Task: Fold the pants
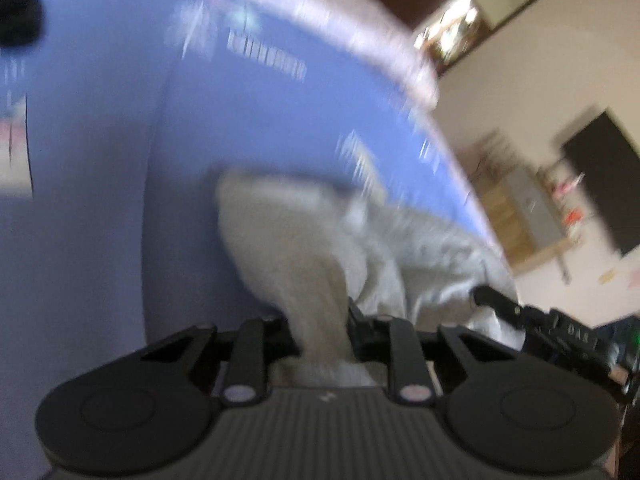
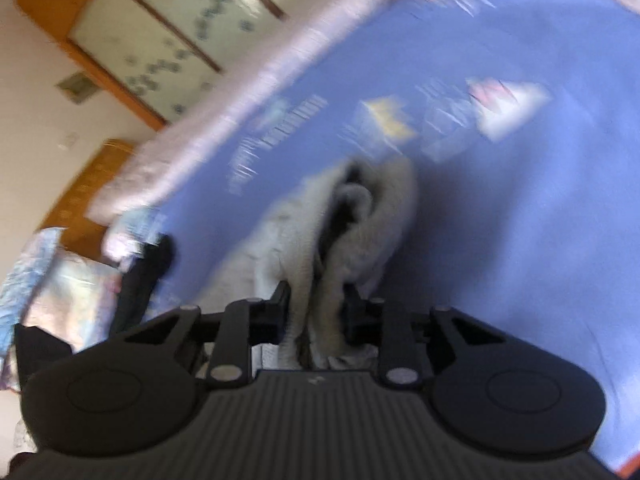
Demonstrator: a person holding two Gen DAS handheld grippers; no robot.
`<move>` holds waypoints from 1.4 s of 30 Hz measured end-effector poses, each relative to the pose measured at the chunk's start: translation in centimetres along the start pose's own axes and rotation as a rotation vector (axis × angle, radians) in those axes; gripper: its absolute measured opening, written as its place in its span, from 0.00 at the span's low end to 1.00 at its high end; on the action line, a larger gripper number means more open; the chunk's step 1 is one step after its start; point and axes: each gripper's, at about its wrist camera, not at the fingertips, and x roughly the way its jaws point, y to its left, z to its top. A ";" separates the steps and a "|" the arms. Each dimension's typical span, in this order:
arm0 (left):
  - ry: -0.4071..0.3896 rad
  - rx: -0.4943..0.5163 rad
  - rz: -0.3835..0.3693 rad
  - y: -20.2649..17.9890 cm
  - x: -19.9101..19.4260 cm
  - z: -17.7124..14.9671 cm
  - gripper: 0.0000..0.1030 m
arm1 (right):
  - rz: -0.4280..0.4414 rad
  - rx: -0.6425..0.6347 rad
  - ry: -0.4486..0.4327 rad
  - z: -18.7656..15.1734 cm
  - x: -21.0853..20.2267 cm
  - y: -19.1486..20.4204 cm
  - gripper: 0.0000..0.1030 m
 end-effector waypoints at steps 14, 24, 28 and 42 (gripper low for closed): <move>-0.247 0.092 0.244 4.9 -3.5 9.0 0.19 | 0.106 -0.240 -0.066 4.2 13.2 9.4 0.26; -0.158 0.052 0.466 9.2 -0.6 2.8 0.42 | -0.107 -0.122 0.079 -0.6 16.0 5.5 0.53; -0.222 0.060 0.479 8.2 -3.6 1.9 0.46 | -0.109 -0.089 0.014 -0.6 11.7 5.5 0.54; -0.198 0.109 0.513 4.9 -7.7 -5.2 0.61 | -0.222 -0.219 0.091 -8.8 8.1 8.5 0.57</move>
